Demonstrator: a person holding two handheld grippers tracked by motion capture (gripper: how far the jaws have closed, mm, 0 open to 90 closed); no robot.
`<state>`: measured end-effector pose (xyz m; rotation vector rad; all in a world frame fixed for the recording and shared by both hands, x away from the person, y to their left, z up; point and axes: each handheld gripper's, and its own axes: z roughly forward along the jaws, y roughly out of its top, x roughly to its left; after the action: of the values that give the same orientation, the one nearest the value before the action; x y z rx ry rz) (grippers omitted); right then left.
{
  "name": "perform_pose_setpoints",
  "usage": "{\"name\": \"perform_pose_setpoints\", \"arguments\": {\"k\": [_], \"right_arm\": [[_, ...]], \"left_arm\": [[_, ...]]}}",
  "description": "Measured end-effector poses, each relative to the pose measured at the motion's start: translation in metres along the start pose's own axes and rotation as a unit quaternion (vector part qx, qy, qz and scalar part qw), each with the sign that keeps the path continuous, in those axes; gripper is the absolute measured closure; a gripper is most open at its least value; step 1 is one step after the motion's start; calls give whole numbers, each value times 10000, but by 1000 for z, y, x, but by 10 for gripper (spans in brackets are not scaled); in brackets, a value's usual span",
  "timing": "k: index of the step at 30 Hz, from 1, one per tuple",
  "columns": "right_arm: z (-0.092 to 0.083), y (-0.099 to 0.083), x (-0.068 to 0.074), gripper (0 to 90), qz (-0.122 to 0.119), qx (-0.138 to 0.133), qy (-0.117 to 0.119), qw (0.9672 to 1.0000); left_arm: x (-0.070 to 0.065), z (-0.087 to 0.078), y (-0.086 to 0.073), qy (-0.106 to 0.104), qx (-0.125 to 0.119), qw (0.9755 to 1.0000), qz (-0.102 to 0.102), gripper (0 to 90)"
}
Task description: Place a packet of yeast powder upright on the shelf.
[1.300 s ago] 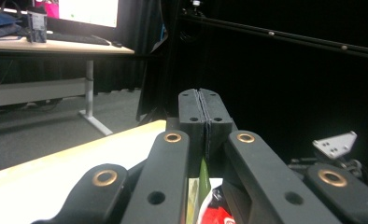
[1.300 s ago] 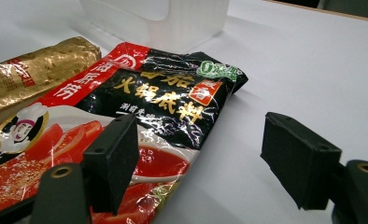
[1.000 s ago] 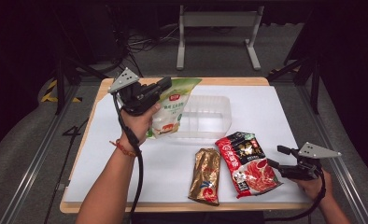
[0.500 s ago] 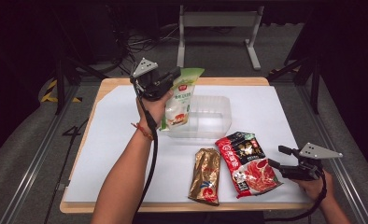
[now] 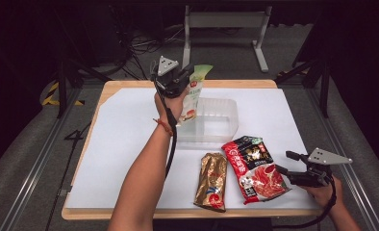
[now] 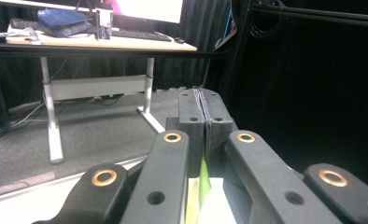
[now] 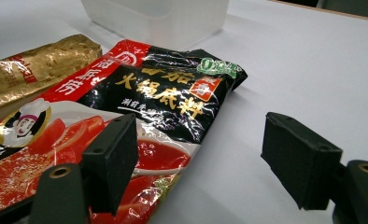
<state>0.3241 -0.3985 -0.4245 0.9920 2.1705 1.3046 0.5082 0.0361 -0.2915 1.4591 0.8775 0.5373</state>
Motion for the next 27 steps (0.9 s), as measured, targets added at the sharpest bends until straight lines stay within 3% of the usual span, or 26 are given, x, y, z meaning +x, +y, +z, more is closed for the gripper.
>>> {"name": "perform_pose_setpoints", "arguments": {"k": [4,9,18,20,27], "right_arm": [[0,0,1,275,-31,8,13,10000],[0,1,2,277,-34,-15,30,10000],[0,1,3,276,-57,16,19,10000],[0,1,3,276,-71,35,3,10000],[1,0,2,275,-51,58,-15,10000]], "left_arm": [[2,1,-9,-59,-29,9999,-81,887],[9,-6,-25,-351,-71,9991,-227,884],[9,-21,-34,-701,189,9971,247,861],[10,-30,-37,-713,305,9958,481,857],[21,-47,-47,-705,415,9951,554,835]]}}
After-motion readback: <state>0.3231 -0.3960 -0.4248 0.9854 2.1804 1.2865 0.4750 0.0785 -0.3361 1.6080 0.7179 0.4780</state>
